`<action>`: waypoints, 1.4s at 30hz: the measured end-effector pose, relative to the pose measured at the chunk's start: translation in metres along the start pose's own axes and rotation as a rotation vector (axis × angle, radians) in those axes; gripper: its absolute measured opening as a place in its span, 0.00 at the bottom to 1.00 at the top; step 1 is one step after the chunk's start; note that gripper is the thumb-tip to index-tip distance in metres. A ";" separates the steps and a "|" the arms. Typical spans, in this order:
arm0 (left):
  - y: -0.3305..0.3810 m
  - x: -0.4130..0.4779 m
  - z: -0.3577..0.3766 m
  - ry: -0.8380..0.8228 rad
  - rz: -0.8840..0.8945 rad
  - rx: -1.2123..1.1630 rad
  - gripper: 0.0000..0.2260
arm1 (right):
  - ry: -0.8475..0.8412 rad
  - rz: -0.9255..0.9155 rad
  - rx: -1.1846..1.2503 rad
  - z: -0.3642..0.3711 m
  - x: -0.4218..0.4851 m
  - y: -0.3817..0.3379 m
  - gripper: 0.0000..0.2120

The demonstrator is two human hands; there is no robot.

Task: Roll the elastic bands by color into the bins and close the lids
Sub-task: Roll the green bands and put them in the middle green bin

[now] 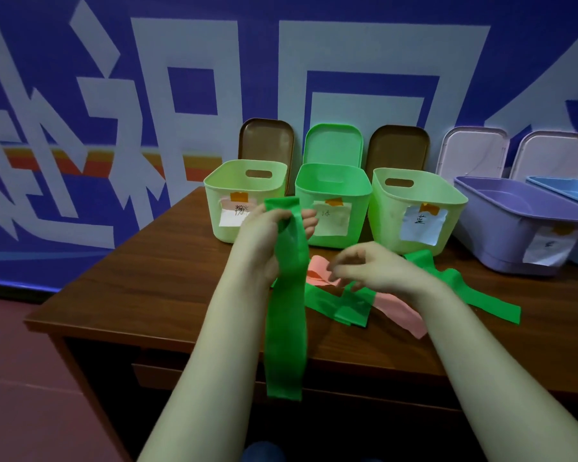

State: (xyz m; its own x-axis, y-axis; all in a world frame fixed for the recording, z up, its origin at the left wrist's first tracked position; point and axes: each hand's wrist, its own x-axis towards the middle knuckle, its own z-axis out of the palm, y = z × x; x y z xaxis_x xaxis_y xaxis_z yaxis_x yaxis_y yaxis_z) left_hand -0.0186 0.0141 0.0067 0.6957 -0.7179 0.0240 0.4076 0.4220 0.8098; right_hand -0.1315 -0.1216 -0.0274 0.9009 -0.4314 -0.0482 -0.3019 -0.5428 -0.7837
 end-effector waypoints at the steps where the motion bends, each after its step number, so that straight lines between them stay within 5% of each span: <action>1: -0.005 0.000 -0.004 0.009 -0.019 0.022 0.10 | 0.024 0.024 -0.131 0.001 0.001 0.005 0.03; 7: -0.022 0.001 -0.008 0.020 -0.055 0.027 0.15 | -0.289 0.140 -0.614 0.003 -0.010 0.005 0.13; 13: -0.024 -0.002 -0.004 0.018 -0.030 0.059 0.15 | -0.218 0.137 -0.653 -0.002 -0.003 0.021 0.09; 20: -0.024 -0.004 0.003 0.042 0.032 0.103 0.13 | 0.080 0.034 -0.597 -0.017 -0.006 0.012 0.08; 25: -0.021 -0.007 0.008 0.064 0.109 0.105 0.12 | 0.566 -0.104 -0.494 -0.041 -0.004 -0.006 0.10; 29: -0.012 -0.010 0.016 0.093 0.151 0.091 0.11 | 0.870 -0.247 -0.161 -0.055 -0.005 -0.031 0.09; 36: 0.009 -0.014 0.030 0.153 0.309 0.094 0.12 | 1.073 -0.572 0.079 -0.061 -0.024 -0.080 0.09; 42: 0.024 -0.025 0.034 0.205 0.466 0.120 0.11 | 0.953 -0.667 -0.019 -0.054 -0.053 -0.116 0.06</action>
State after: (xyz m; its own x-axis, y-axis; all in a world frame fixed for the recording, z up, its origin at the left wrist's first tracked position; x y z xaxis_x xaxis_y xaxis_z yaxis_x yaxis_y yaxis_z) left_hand -0.0464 0.0236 0.0452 0.8933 -0.3410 0.2928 -0.0356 0.5957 0.8024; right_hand -0.1611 -0.0749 0.1000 0.2853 -0.4191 0.8619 0.1318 -0.8736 -0.4685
